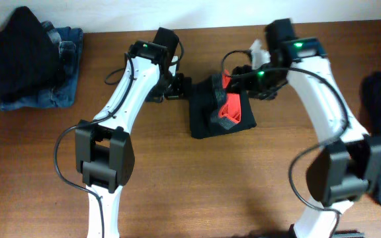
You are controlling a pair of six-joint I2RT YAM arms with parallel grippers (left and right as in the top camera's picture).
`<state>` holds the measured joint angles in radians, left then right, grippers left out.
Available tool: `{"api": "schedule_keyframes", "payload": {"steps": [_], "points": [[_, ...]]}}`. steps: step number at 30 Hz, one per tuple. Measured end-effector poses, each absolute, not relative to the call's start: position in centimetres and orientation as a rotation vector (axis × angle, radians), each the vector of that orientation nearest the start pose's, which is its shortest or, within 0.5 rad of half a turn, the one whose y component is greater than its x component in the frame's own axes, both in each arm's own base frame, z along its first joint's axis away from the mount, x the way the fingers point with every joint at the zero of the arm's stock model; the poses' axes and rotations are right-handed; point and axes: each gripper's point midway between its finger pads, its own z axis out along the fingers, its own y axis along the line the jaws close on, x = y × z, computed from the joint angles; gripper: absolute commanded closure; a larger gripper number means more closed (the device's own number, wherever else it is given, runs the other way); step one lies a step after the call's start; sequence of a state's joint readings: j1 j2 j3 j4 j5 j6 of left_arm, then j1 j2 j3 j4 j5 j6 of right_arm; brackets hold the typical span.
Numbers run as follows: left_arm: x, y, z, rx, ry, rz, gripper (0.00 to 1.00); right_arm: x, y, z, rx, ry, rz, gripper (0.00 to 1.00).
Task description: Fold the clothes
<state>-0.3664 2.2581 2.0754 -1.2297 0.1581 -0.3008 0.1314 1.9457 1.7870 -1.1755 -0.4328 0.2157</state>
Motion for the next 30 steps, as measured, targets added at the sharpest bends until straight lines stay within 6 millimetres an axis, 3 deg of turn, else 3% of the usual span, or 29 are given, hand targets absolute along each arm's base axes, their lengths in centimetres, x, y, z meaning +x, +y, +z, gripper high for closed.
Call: {"api": "schedule_keyframes", "payload": {"steps": [3,7,16,25,30], "points": [[43.6,-20.6,8.8,0.128,3.026,-0.382,0.06,40.8,13.5,13.4,0.047,2.967,0.686,0.22],[43.6,-22.1,8.0,0.152,3.026,-0.506,0.06,40.7,13.9,11.9,0.055,3.006,0.684,0.22],[42.7,-23.9,4.5,0.175,3.098,-0.673,0.06,40.6,13.9,11.9,0.066,3.009,0.685,0.30],[42.8,-24.6,4.1,0.181,3.090,-0.743,0.07,40.8,14.4,11.8,0.050,3.001,0.693,0.36],[42.6,-24.7,2.9,0.173,3.117,-0.755,0.07,40.8,14.6,11.0,0.053,3.021,0.698,0.36]]}}
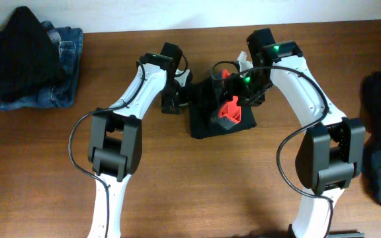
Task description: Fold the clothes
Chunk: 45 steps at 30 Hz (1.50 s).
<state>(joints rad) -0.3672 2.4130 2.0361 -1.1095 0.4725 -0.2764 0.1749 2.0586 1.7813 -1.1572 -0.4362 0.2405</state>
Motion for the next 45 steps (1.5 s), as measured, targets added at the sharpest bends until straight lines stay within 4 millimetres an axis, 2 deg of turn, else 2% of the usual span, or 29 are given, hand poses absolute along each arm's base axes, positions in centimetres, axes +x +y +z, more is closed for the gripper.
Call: {"api": "schedule_keyframes", "payload": {"steps": [4,11,16,17,19,23,25,27,32,39,43,44,45], "points": [[42.5,-24.7,2.4,0.170,3.127,-0.752,0.07,40.8,14.9,10.7,0.049,3.025,0.698,0.36],[42.5,-24.8,2.4,0.170,3.127,-0.757,0.07,40.5,15.9,9.5,0.054,3.059,0.698,0.44],[42.5,-24.8,2.4,0.171,3.126,-0.758,0.08,40.5,16.0,7.7,0.090,3.101,0.690,0.58],[42.5,-24.8,2.4,0.171,3.126,-0.758,0.11,40.5,16.0,7.5,0.097,3.103,0.687,0.60],[42.5,-24.8,2.4,0.173,3.123,-0.758,0.27,40.6,16.0,7.5,0.097,3.100,0.687,0.67],[42.6,-24.9,2.5,0.185,3.116,-0.765,0.71,40.8,16.0,7.5,0.101,3.096,0.688,0.80],[42.5,-25.0,2.5,0.190,3.115,-0.772,0.87,40.8,16.0,7.4,0.105,3.096,0.685,0.85],[42.5,-25.2,2.5,0.198,3.113,-0.777,0.98,40.8,15.9,7.4,0.105,3.095,0.680,0.90],[42.5,-25.3,2.5,0.199,3.112,-0.783,0.99,40.9,15.9,7.4,0.102,3.094,0.673,0.94],[42.5,-25.3,2.6,0.201,3.109,-0.787,0.98,41.0,14.2,7.0,0.136,3.107,0.576,0.96],[42.5,-25.5,2.6,0.199,3.105,-0.800,0.79,41.2,12.9,6.8,0.167,3.109,0.527,0.96],[42.5,-25.5,2.7,0.207,3.103,-0.803,0.71,41.3,12.6,6.7,0.173,3.108,0.514,0.96],[42.5,-25.6,2.7,0.206,3.103,-0.804,0.69,41.4,12.3,6.7,0.181,3.107,0.502,0.96]]}}
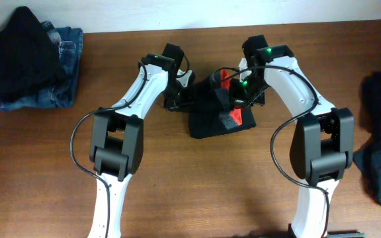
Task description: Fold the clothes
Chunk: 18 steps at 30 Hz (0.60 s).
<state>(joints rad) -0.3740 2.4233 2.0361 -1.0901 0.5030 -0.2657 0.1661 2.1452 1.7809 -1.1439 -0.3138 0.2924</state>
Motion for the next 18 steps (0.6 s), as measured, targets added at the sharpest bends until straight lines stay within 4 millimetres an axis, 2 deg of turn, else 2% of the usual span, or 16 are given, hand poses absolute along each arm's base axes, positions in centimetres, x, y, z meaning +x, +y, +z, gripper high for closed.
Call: {"api": "schedule_keyframes", "payload": {"steps": [13,16,18], "points": [[42.5,-25.7,2.7,0.209,3.099,-0.811,0.67,41.8,9.9,6.2,0.212,3.104,0.335,0.96],[42.5,-25.7,2.7,0.209,3.099,-0.815,0.53,41.9,9.5,6.1,0.213,3.103,0.303,0.96],[42.5,-25.7,2.7,0.207,3.100,-0.814,0.50,41.9,9.1,6.1,0.214,3.101,0.264,0.96]]}}
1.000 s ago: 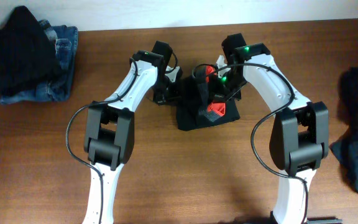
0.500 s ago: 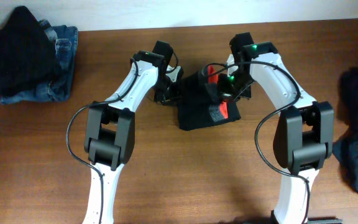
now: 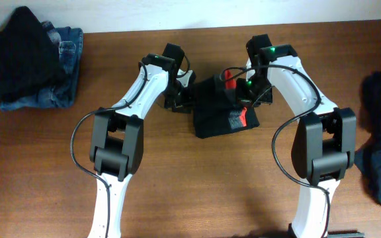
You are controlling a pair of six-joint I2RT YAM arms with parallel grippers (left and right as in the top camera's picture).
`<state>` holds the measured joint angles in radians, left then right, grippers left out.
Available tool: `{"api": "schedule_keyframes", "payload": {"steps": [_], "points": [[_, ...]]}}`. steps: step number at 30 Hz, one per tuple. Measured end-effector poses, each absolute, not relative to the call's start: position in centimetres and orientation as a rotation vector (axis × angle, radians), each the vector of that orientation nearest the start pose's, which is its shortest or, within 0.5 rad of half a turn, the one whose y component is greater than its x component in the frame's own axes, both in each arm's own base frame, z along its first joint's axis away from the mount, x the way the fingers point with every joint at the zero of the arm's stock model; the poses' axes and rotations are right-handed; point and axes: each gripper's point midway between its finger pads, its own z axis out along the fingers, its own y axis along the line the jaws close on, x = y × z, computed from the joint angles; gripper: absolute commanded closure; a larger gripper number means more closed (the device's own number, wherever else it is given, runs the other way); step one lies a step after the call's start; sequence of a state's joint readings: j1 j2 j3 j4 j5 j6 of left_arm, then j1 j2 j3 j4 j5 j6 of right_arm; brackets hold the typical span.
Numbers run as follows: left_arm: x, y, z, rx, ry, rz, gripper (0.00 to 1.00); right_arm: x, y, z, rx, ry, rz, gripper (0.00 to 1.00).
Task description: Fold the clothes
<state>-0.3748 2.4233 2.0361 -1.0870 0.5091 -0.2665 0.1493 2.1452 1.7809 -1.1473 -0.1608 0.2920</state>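
A black garment [image 3: 217,122] with red patches [image 3: 238,119] lies partly folded at the table's centre. Its upper part is bunched and raised. My right gripper [image 3: 235,92] is down on that raised upper part and appears shut on the fabric, though the fingers are dark against the cloth. My left gripper [image 3: 185,98] sits at the garment's upper left edge, touching it. Its fingers blend into the black fabric, so its state is hidden.
A folded stack, a black piece on top of blue denim [image 3: 32,63], rests at the back left corner. A heap of dark clothes lies at the right edge. The wooden table [image 3: 197,192] spreads in front of the arms.
The right gripper shifted slightly right and toward the front over the garment. Less red shows on the lower part, and the black fabric covers more of it. The left gripper stayed put.
First the right gripper was at the garment's back right with a large red area exposed, the left gripper off to the left. Then both closed in on the garment's upper edge. Since then the red area has shrunk as black fabric came over it.
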Motion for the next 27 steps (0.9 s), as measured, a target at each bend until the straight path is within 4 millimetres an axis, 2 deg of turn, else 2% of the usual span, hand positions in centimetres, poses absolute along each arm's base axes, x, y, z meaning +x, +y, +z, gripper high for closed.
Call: {"api": "schedule_keyframes", "payload": {"steps": [9,18,27], "points": [[42.5,-25.7,2.7,0.213,3.098,-0.814,0.49,42.2,8.2,5.7,0.215,3.094,0.182,0.96],[42.5,-25.8,2.7,0.215,3.098,-0.816,0.48,42.2,7.5,2.2,0.225,3.151,0.102,0.96],[42.4,-26.0,2.7,0.223,3.098,-0.817,0.48,42.4,6.6,2.2,0.219,3.136,0.008,0.95]]}}
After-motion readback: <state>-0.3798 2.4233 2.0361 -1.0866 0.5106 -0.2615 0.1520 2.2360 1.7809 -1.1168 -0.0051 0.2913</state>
